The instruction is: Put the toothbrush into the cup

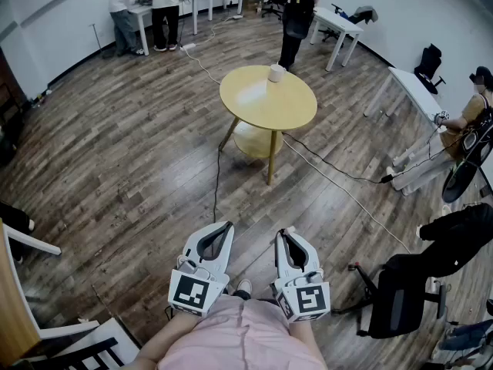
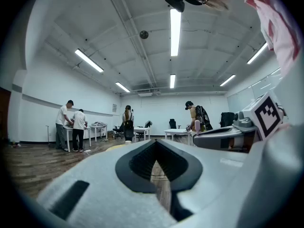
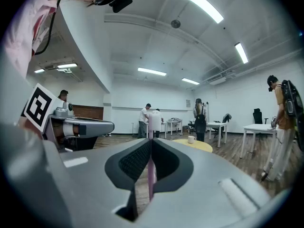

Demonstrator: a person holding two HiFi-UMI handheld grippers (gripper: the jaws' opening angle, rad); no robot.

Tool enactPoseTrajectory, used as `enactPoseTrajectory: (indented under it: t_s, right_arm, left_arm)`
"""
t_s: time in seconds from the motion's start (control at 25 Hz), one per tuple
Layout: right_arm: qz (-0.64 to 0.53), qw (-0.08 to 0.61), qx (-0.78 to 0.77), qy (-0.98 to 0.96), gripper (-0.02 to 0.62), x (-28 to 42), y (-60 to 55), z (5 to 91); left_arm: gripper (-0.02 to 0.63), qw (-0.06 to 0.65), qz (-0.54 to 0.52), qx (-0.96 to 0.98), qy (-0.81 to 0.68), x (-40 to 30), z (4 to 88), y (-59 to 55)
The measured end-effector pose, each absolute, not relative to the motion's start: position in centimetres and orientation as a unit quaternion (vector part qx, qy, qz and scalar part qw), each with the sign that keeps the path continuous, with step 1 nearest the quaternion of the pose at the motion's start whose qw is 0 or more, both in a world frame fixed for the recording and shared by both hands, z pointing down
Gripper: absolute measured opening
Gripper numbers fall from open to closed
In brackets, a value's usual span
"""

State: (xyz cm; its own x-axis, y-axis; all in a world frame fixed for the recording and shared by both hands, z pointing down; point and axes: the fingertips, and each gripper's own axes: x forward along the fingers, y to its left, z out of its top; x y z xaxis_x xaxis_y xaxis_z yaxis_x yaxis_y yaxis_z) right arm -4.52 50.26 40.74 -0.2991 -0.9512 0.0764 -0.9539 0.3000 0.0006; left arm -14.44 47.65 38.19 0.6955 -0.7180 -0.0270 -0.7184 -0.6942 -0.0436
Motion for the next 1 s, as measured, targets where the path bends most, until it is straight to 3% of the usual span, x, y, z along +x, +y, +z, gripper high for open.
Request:
enactPoseTrajectory:
  t_s: [0.88,1.0]
  right_arm:
    - [0.026,0.018,0.579,-0.815,0.02,-2.1,51.7,39.8]
    - [0.023,0.008,0.574,-0.818,0.02,-0.6,52.0,39.0]
  left_arm:
    - [-0.002,0.037,0.013,-0.916,0.4,-12.1,37.2,49.0]
    - [-0.002,0.006,-0.006,-0.916,0.401,-10.5,37.8,49.2]
